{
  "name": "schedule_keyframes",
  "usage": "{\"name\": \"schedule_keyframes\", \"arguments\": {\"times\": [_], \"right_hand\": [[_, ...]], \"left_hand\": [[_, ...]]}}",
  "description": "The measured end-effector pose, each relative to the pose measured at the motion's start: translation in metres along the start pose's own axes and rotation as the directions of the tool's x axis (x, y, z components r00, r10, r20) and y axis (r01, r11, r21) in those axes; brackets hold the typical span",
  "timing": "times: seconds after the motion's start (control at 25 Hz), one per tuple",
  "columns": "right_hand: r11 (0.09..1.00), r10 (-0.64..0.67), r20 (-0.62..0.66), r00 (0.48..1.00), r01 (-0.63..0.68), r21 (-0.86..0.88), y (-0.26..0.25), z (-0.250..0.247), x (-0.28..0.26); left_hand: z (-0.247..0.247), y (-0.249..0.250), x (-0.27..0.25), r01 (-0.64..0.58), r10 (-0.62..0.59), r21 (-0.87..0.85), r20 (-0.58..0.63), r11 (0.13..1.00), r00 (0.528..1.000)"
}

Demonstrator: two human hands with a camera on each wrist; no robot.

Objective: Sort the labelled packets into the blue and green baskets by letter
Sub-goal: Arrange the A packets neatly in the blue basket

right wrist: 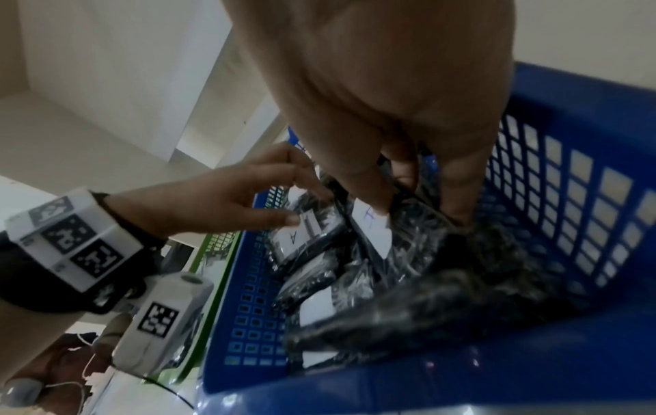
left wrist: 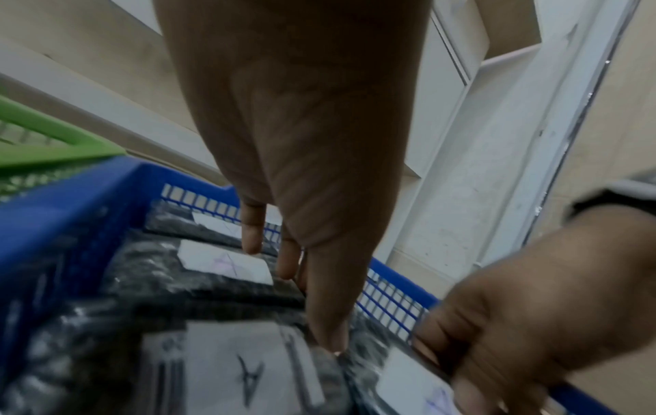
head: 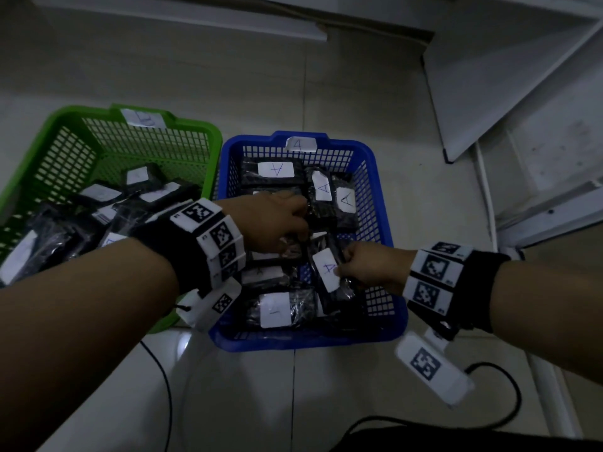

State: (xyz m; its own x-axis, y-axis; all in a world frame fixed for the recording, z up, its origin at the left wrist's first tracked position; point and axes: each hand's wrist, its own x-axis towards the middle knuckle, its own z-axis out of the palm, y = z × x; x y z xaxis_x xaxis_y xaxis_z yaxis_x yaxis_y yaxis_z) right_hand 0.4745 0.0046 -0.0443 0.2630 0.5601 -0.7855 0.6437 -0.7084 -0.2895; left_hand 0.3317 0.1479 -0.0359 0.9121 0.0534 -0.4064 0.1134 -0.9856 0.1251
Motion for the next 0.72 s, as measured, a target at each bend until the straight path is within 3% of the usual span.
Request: {"name": "schedule_keyframes", "arguments": {"times": [0.12,0.28,0.32,0.4,0.44,0.48,0.56,0.64,0.72], "right_hand": [[1.000,0.003,-0.050,0.999,-0.004,-0.014,0.002,0.007,0.002],[0.962,-0.013,-0.236,0.972,0.077,0.261,0.005,0.001,0.009],[0.926,-0.012,-0.232,0.973,0.098,0.365,0.006,0.000,0.009],[0.779,-0.019,-0.106,0.994,0.081,0.622,0.004,-0.001,0.006],[0.745,-0.027,-0.060,0.998,0.060,0.664,0.003,-0.001,0.004],[0.781,-0.037,-0.073,0.997,0.074,0.620,0.000,-0.004,0.002],[0.954,-0.105,-0.259,0.960,0.171,0.248,-0.004,-0.020,-0.003],[0.975,-0.217,-0.403,0.889,0.177,-0.133,-0.009,-0.040,-0.014],[0.960,-0.234,-0.419,0.878,0.141,-0.241,-0.005,-0.051,-0.016]], "left_hand": [[-0.006,-0.006,-0.008,0.090,-0.089,-0.041,0.011,0.995,0.996],[-0.010,-0.010,-0.011,0.126,-0.116,-0.193,0.065,0.973,0.991],[-0.010,-0.011,-0.010,0.129,-0.115,-0.199,0.083,0.971,0.990],[-0.007,-0.011,-0.009,0.141,-0.120,-0.192,0.119,0.971,0.986],[-0.006,-0.011,-0.009,0.146,-0.122,-0.189,0.133,0.971,0.984],[-0.005,-0.011,-0.009,0.150,-0.124,-0.184,0.145,0.971,0.982],[-0.004,-0.011,-0.009,0.144,-0.121,-0.178,0.134,0.974,0.984],[-0.004,-0.009,-0.008,0.095,-0.083,-0.170,0.074,0.981,0.994],[-0.005,-0.005,-0.004,-0.001,0.003,-0.127,0.015,0.992,1.000]]}}
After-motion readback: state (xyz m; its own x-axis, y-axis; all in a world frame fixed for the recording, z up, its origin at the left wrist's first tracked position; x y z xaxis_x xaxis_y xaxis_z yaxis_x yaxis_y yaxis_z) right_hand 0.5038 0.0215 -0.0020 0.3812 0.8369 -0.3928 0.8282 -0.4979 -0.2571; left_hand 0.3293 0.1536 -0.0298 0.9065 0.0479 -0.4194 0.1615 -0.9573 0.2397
